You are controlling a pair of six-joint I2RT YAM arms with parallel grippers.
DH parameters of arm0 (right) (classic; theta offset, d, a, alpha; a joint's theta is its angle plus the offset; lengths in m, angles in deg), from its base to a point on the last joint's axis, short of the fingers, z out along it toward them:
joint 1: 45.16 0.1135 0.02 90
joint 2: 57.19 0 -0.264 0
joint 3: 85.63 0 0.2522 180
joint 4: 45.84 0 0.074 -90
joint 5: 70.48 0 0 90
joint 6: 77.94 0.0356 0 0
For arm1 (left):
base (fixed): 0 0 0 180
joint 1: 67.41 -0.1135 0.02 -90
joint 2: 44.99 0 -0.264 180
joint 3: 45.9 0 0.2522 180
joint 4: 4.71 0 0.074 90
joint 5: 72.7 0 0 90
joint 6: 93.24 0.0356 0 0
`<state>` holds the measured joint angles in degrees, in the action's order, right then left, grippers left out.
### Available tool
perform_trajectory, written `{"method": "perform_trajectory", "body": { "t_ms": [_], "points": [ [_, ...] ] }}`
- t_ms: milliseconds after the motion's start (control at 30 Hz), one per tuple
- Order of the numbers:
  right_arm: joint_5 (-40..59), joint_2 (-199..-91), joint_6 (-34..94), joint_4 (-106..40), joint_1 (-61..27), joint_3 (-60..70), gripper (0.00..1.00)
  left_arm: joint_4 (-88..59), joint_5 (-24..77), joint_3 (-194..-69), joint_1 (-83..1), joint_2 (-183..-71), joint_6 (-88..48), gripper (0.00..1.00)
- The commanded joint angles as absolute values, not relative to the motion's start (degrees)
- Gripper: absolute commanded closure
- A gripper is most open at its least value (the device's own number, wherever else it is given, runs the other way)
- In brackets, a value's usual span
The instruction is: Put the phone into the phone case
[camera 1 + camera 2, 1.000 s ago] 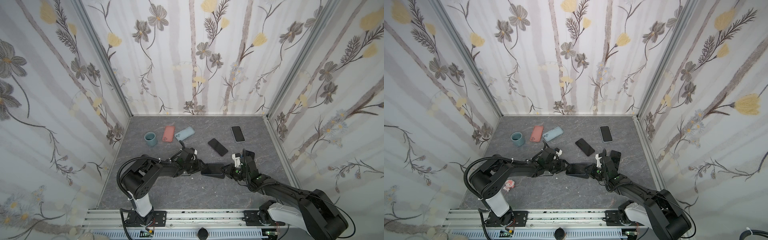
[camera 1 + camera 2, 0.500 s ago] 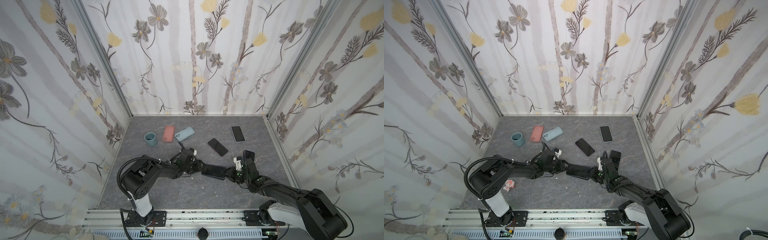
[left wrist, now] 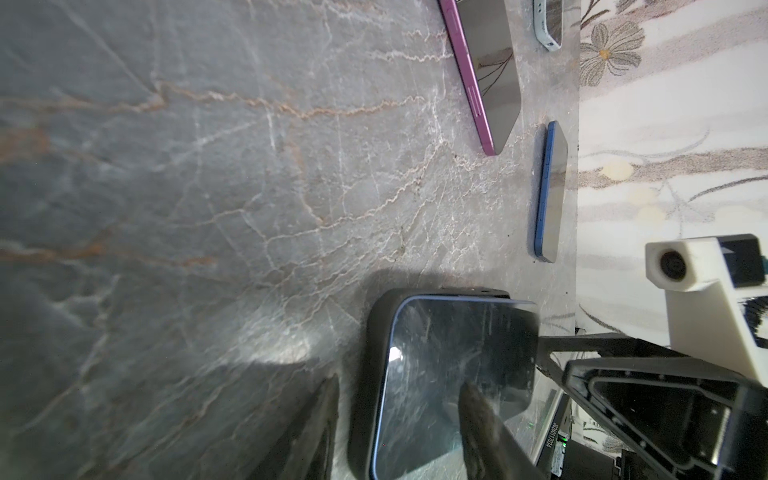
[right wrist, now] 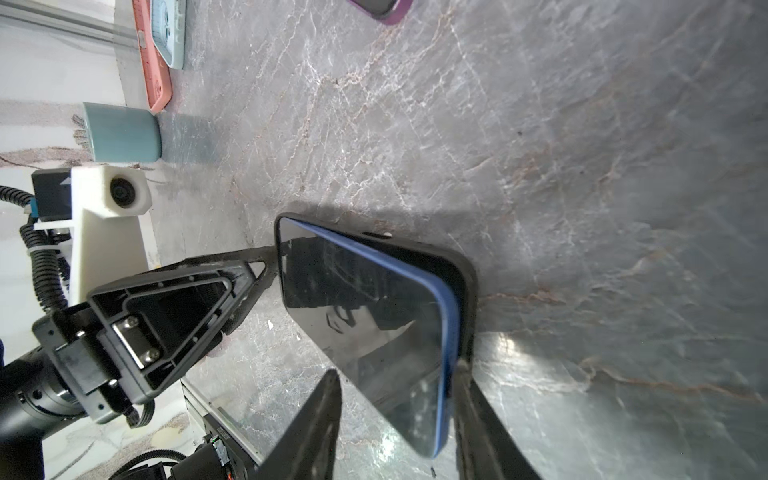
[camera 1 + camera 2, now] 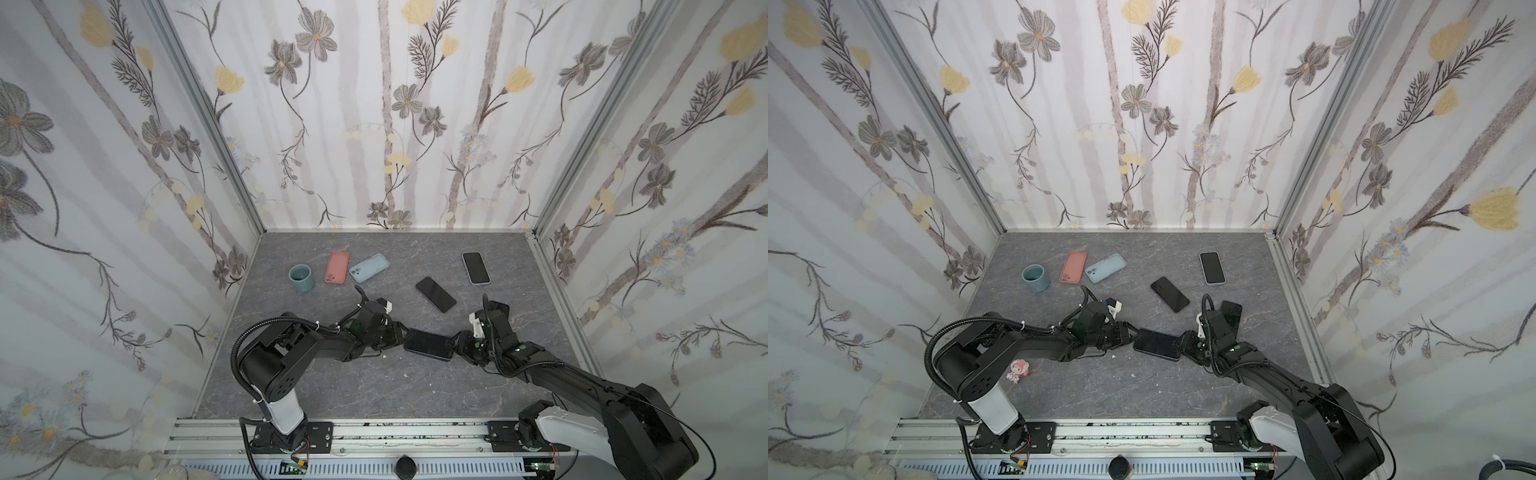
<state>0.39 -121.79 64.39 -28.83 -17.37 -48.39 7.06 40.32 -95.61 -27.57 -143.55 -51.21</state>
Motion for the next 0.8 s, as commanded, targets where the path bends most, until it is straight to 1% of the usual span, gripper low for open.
{"method": "perform_trajectory", "body": {
  "t_ms": [0, 100, 233, 267, 300, 367, 400, 467, 700, 767],
  "points": [
    [1.99, -120.25, 62.97, -24.54, -17.36, -47.7, 0.49, -8.78, 34.5, -96.22, -27.64, -143.6, -48.6, 0.49],
    [3.13, -118.67, 62.77, -22.96, -17.38, -48.72, 0.49, -11.39, 33.65, -97.76, -27.66, -143.73, -46.56, 0.49],
    [3.18, -117.16, 63.03, -22.62, -17.43, -51.29, 0.55, -13.06, 34.61, -98.86, -27.68, -144.14, -44.95, 0.5],
    [3.32, -116.88, 63.03, -22.5, -17.44, -51.72, 0.58, -13.11, 34.82, -98.88, -27.67, -144.13, -44.82, 0.53],
    [3.34, -116.59, 63.12, -22.49, -17.43, -52.04, 0.61, -12.95, 35.32, -98.86, -27.67, -144.14, -44.45, 0.57],
    [3.22, -116.04, 63.21, -22.73, -17.41, -52.36, 0.7, -13.36, 36.17, -99.25, -27.69, -144.68, -43.88, 0.64],
    [3.13, -115.92, 63.21, -23.07, -17.41, -52.46, 0.74, -13.66, 36.6, -99.43, -27.68, -145.02, -43.68, 0.66],
    [2.81, -115.94, 63.2, -23.77, -17.42, -52.6, 0.76, -13.97, 37.68, -100.1, -27.68, -146.06, -43.35, 0.71],
    [-0.47, -119.49, 62.64, -27.21, -17.45, -52.6, 0.82, -15.74, 39.18, -101.39, -27.37, -147.29, -42.97, 0.71],
    [-0.91, -120.53, 62.33, -27.96, -17.4, -52.54, 0.87, -16.64, 39.51, -101.84, -27.24, -147.54, -42.64, 0.71]
  ]
}}
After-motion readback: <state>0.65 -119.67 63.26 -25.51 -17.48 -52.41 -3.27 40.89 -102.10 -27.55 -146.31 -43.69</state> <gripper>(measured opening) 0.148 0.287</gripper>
